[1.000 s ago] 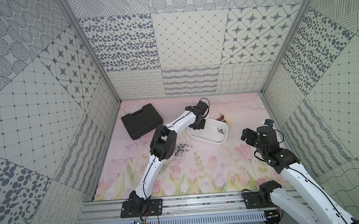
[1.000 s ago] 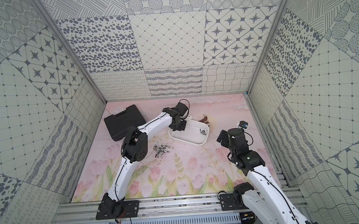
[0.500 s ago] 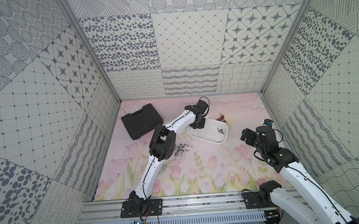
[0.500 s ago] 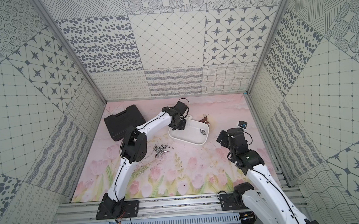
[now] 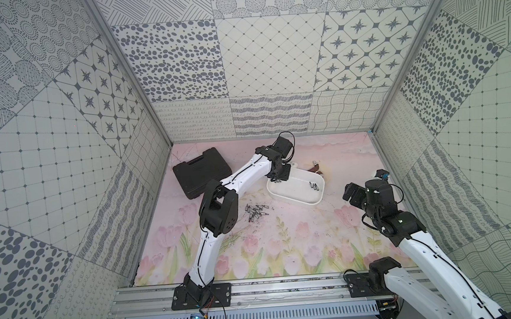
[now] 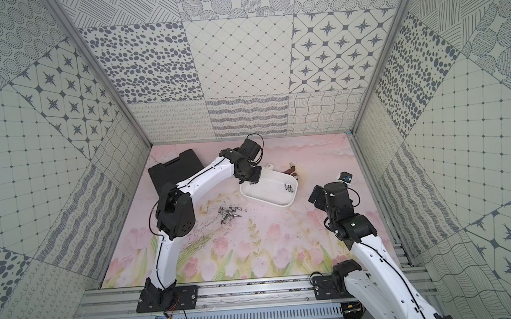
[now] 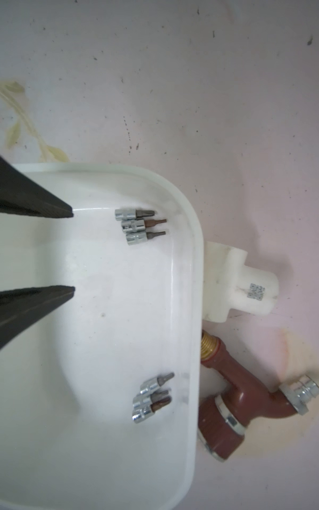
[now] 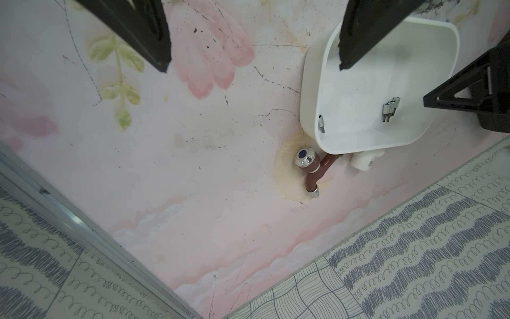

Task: Put the bit on the desktop into the storage box
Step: Place the screwdriver bit in the storage box, then pick up the screwdriver bit from the center of the board.

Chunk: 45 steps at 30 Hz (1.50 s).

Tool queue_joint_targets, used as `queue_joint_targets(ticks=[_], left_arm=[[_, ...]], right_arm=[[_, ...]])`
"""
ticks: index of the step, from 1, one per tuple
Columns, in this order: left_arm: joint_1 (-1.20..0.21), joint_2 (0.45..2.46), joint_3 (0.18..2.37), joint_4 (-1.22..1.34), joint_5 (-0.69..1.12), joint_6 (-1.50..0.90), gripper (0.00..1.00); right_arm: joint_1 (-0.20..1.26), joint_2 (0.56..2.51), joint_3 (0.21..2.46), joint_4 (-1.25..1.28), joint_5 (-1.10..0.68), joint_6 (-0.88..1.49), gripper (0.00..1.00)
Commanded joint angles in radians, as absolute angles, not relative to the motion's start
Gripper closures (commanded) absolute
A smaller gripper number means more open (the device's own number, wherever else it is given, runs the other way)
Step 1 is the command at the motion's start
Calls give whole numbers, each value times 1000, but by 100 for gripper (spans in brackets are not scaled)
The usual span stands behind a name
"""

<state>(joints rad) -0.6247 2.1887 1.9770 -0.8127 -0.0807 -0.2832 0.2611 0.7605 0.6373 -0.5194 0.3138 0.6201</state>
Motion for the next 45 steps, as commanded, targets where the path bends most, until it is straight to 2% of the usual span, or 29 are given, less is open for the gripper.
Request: queue_joint_targets(ticks=[1, 14, 22, 33, 45], left_arm=[[-627, 2054, 1869, -777, -57, -263, 52], [-623, 1692, 1457, -747, -163, -283, 47], [-616, 1562, 1257, -757, -175, -327, 47], [-551, 1526, 1057, -743, -138, -363, 65], [-539, 1608, 1022, -730, -104, -350, 70]], right_arm=[[256, 746, 656, -495, 283, 601, 3], [256, 764, 695, -494, 235, 595, 3], [256, 818, 714, -494, 215, 612, 3], [256, 839, 715, -492, 225, 631, 3], [256, 854, 722, -488, 225, 637, 3]])
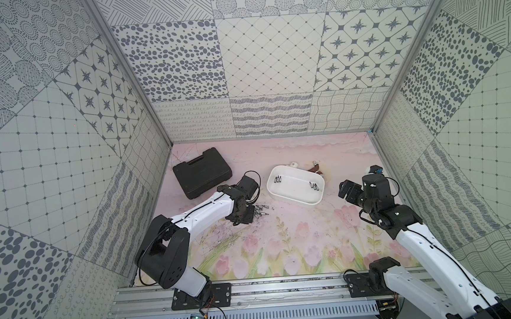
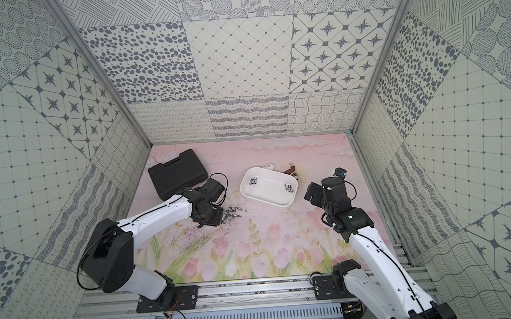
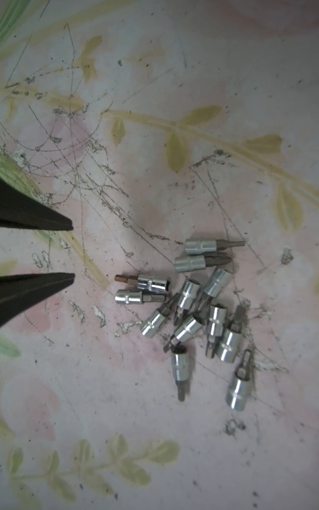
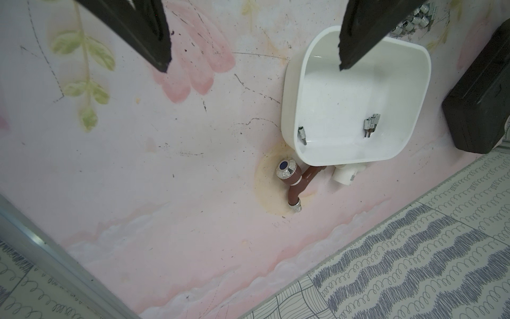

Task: Put the bit on the desktop into the storage box
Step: Pick up the screwdriver bit from the center of the board.

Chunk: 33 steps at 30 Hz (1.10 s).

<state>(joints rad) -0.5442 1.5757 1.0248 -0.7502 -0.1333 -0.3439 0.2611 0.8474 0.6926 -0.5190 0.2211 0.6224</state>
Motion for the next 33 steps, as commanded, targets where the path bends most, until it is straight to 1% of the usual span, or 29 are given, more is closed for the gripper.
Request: queue_joint_targets(ticks=[1, 8, 17, 28, 33], left_arm=[[-538, 1617, 1022, -726, -101, -348, 70], [-540, 1694, 1041, -702, -58, -341, 70], [-541, 1764, 1065, -694, -63, -335, 70], [-540, 1798, 1083, -685, -55, -334, 70], [-541, 1784, 1078, -686, -49, -338, 69]], right_arm=[[256, 854, 721, -488, 226, 638, 3], [256, 857, 728, -488, 229, 632, 3], [256, 847, 722, -488, 235, 629, 3], [256, 843, 717, -488, 236, 626, 3], [256, 840, 712, -488, 236, 625, 3]])
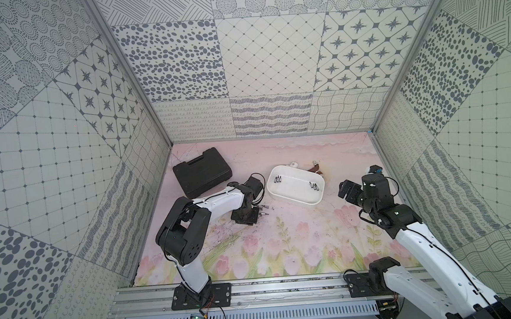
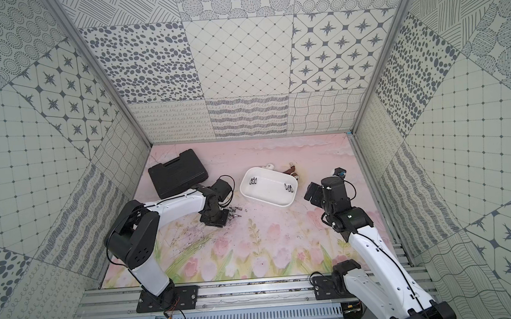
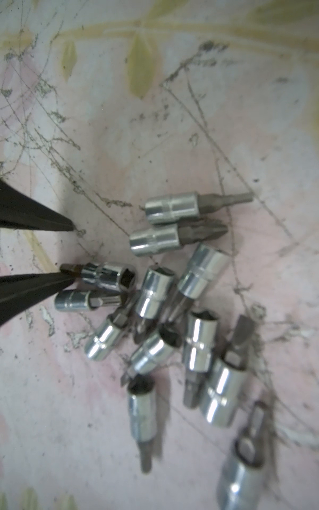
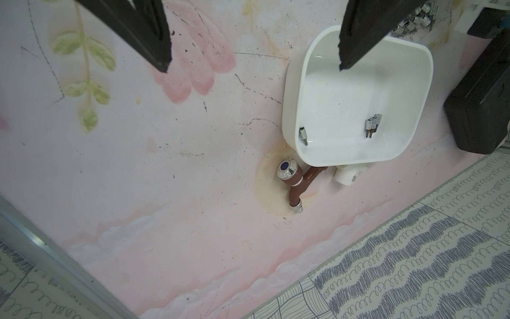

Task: Put the bit on the desktop into the storage box
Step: Pick up the screwdriver bit from the center of the board.

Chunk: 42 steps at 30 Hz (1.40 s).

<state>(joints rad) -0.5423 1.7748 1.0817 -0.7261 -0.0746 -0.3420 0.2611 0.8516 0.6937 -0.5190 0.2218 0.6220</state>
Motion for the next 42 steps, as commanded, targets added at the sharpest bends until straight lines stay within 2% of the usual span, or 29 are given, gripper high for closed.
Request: queue_joint_targets(ticks=[1, 16, 42], left_arm=[[-542, 1781, 1078, -690, -46, -337, 69], [-542, 1728, 1069, -705, -57, -344, 68], [-543, 1851, 1132, -691, -60, -325, 82]], right_arm=[[256, 840, 709, -488, 236, 626, 3], [256, 835, 699, -488, 236, 631, 3], [256, 818, 689, -488, 250, 631, 3]])
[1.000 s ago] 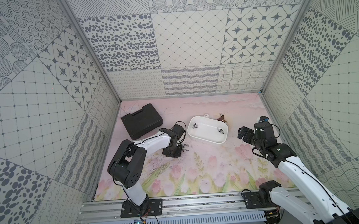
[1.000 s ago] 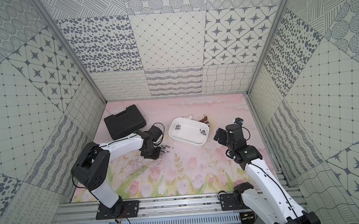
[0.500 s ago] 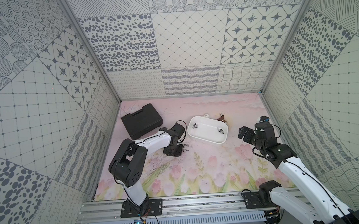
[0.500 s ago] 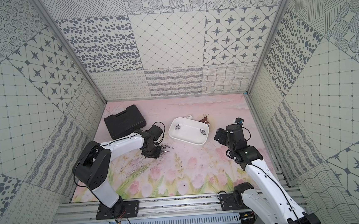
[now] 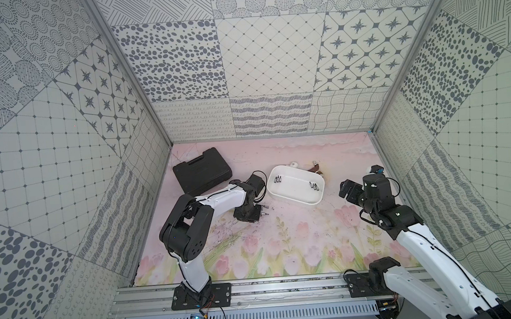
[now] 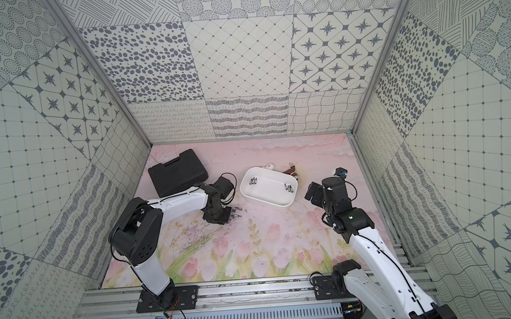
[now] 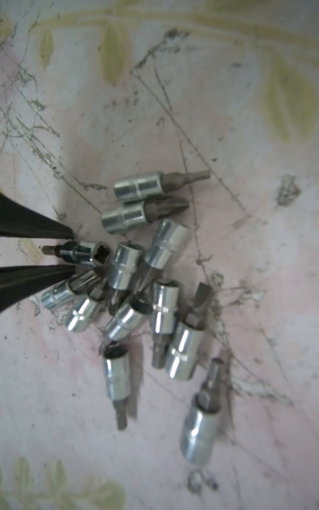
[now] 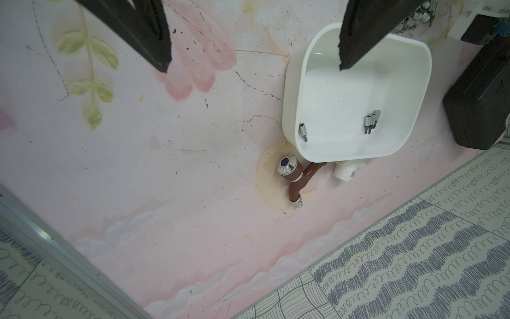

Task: Put the bit on the desktop into the storage box
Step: Pick up the screwdriver bit from the center of the board, then place the screwdriver bit in the storage box.

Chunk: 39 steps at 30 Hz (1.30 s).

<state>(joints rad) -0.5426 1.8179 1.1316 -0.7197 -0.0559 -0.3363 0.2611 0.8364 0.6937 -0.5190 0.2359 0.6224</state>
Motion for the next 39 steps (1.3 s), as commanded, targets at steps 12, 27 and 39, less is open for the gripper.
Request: queue_joint_targets(ticks=[12, 27, 39], left_arm=[[-543, 1818, 1112, -694, -56, -330, 94], [-543, 1657, 1145, -748, -34, -328, 95], [-555, 1604, 1319, -777, -52, -308, 95]], right_arm=[[256, 820, 694, -488, 250, 632, 3], [256, 828, 703, -488, 253, 630, 3], [255, 825, 690, -489, 249, 634, 3]])
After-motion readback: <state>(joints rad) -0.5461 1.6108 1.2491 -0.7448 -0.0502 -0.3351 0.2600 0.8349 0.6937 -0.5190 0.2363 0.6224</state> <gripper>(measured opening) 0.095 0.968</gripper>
